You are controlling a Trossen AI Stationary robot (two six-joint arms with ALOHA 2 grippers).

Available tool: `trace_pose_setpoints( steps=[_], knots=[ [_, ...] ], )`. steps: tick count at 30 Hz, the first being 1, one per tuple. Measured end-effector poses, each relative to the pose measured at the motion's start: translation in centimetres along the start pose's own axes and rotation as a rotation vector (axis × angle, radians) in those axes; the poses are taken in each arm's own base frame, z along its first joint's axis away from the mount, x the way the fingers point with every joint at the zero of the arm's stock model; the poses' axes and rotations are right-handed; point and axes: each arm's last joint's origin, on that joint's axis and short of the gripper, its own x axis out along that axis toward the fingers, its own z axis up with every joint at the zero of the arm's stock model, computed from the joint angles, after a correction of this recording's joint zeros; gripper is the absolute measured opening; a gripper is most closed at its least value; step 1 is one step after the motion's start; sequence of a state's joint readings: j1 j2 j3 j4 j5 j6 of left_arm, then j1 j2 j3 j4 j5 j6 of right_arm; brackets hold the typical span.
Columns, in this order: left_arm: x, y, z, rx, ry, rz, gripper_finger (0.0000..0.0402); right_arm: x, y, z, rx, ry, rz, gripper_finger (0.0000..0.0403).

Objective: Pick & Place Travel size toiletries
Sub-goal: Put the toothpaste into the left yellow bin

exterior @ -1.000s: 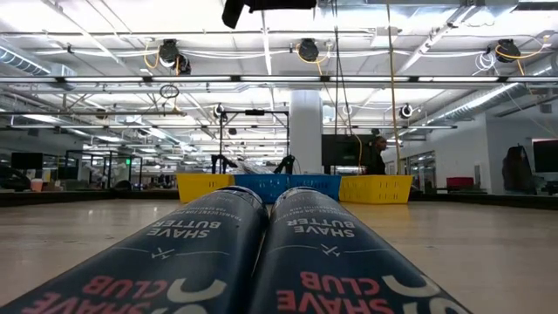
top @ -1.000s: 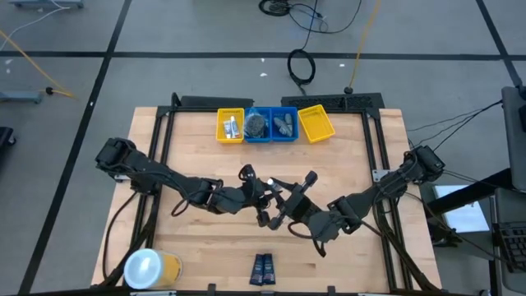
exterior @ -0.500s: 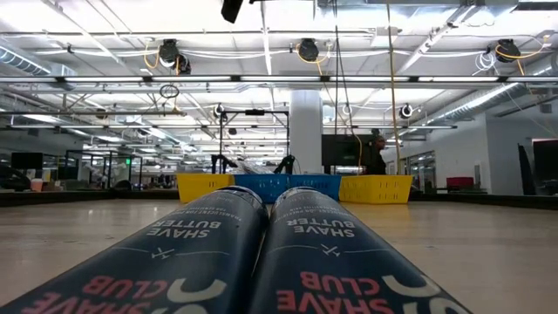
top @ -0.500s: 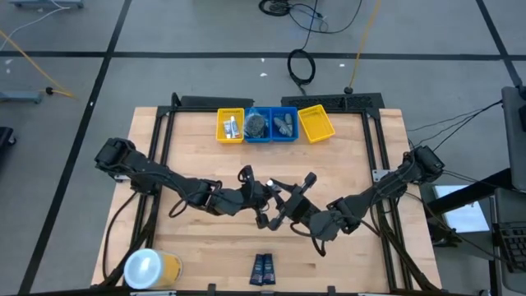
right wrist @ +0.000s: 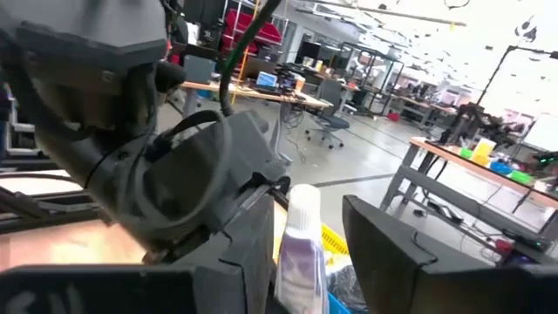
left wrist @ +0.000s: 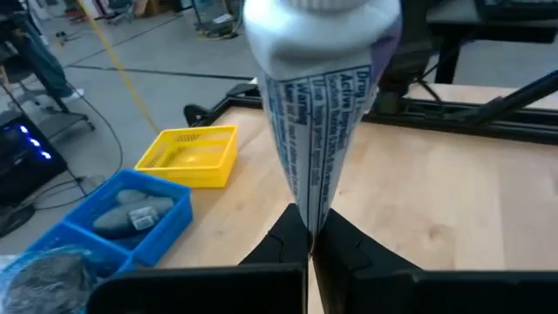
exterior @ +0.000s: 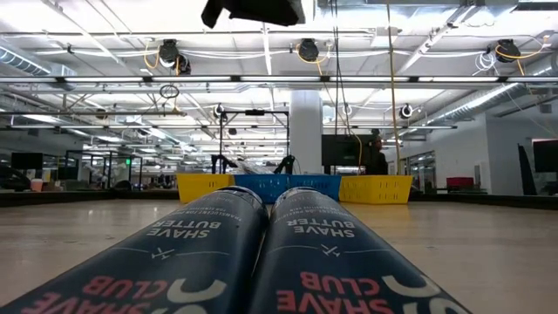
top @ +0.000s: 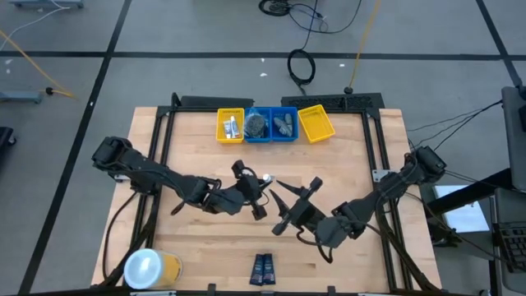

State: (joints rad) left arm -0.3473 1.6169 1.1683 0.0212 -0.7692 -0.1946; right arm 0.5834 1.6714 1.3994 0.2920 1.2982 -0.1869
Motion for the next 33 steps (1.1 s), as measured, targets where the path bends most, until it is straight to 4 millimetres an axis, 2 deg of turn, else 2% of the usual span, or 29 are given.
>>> trace_pose_setpoints(
  steps=[8, 14, 18, 22, 27, 33],
  knots=[
    [-1.1, 1.7, -0.4, 0.026, 0.091, 0.129, 0.0, -2.7, 0.8, 0.2, -0.002, -0.018, 0.063, 0.0121],
    [-1.9, 4.9, -1.3, 0.014, 0.232, 0.279, 0.0, -5.4, 1.5, 0.1, 0.008, -0.027, 0.138, 0.0118],
    [-1.8, 7.3, -1.5, -0.014, 0.3, 0.366, 0.0, -6.9, 1.8, -0.3, 0.033, -0.018, 0.18, 0.0118],
    [-0.8, 9.7, -1.5, -0.044, 0.369, 0.402, 0.0, -7.9, 2.0, -1.1, 0.056, -0.009, 0.209, 0.0118],
    [1.2, 13.1, -1.8, -0.081, 0.476, 0.392, 0.0, -8.6, 2.3, -3.2, 0.066, 0.004, 0.231, 0.0118],
    [3.2, 17.9, -3.7, -0.192, 0.595, 0.371, 0.0, -9.2, 2.5, -5.1, 0.114, 0.021, 0.278, 0.0118]
  ],
)
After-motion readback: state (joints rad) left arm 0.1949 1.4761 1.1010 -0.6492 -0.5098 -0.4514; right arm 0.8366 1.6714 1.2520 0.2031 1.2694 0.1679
